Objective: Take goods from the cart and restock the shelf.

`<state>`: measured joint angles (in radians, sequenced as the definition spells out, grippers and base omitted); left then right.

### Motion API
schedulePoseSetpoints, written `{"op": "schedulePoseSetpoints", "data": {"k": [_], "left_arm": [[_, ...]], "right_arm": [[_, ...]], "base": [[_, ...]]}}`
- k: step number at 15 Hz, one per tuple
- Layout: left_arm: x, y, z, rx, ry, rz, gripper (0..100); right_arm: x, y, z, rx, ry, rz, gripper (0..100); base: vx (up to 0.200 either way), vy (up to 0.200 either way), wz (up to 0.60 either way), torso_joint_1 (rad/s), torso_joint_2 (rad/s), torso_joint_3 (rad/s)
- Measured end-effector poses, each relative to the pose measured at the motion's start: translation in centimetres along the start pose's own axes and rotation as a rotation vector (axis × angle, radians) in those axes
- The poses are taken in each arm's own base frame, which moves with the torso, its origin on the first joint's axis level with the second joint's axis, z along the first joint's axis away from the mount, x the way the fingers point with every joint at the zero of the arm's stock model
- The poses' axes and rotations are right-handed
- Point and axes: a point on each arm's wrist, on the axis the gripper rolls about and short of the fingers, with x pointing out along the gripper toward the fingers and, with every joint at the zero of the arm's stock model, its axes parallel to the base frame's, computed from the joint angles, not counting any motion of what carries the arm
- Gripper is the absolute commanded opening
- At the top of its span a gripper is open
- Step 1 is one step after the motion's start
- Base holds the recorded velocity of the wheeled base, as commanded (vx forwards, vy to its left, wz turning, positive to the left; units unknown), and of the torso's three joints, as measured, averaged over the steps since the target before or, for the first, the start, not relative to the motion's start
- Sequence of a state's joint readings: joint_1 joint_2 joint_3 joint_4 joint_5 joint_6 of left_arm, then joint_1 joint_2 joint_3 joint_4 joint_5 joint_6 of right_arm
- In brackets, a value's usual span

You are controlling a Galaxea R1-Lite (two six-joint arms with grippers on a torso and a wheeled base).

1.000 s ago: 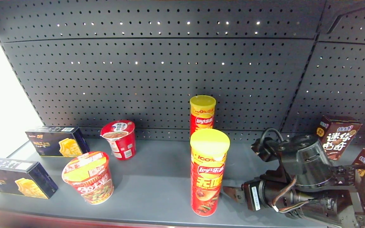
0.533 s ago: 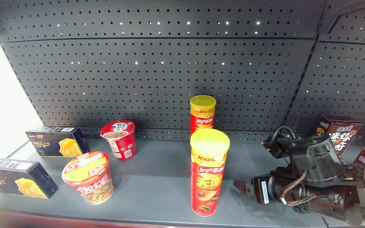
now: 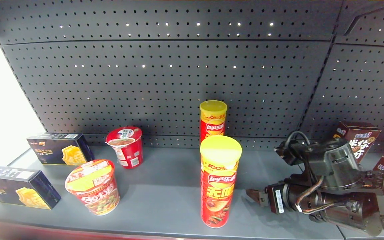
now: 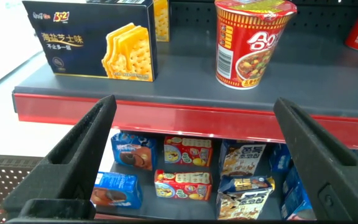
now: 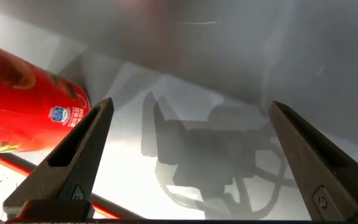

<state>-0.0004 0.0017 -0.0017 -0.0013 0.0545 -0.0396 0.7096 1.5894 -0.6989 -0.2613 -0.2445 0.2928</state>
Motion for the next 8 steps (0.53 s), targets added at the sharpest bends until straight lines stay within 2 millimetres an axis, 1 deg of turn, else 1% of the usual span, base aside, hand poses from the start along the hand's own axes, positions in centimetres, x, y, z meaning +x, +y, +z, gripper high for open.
{"op": "schedulePoseSetpoints", "data": {"k": [4, 8], "left_arm": [[0.0, 0.0, 0.0, 0.0, 0.0, 0.001, 100], [0.0, 0.0, 0.0, 0.0, 0.0, 0.0, 100]], "right_arm": [[-0.1, 1.1, 0.2, -0.017, -0.011, 0.035, 100], [0.2, 2.1, 0.6, -0.03, -0.016, 0.062, 100]], "base": [[0.0, 0.0, 0.0, 0.0, 0.0, 0.0], [0.0, 0.0, 0.0, 0.0, 0.0, 0.0]]}}
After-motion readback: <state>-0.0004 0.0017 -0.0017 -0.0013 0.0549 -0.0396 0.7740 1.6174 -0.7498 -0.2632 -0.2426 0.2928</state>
